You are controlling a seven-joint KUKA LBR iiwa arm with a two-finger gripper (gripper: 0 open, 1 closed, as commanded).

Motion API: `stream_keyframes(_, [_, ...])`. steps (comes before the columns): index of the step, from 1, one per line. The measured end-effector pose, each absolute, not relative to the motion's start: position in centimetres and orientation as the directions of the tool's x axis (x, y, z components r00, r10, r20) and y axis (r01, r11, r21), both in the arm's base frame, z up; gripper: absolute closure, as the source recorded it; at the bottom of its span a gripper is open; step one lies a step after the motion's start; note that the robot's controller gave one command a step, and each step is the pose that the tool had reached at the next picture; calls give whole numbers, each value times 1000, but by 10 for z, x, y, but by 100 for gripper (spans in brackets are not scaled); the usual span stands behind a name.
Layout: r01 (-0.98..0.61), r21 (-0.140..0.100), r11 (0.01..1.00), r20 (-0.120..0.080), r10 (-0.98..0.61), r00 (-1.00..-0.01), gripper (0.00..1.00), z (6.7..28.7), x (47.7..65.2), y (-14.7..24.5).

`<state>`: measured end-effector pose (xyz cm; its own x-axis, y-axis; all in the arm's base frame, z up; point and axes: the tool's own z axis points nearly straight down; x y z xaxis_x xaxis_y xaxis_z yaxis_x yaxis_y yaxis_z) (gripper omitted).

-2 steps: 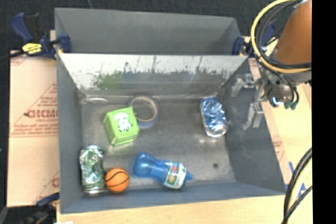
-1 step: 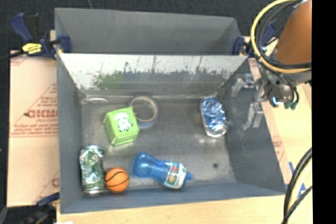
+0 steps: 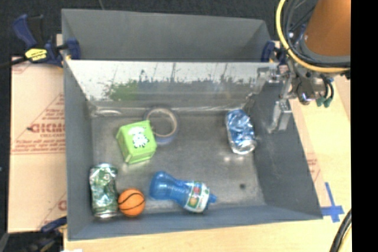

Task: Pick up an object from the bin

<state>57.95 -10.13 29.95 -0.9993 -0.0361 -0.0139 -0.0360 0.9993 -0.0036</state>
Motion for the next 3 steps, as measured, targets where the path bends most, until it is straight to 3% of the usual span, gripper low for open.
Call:
stream_keyframes(1, [27, -2, 1000, -8, 27, -1000, 0, 194, 609, -94])
stream_keyframes(2, [35, -2, 999, -31, 35, -999, 0, 248, 624, -18])
stream_keyframes(3, [89, -5, 996, 3, 89, -996, 0, 138, 612, -94])
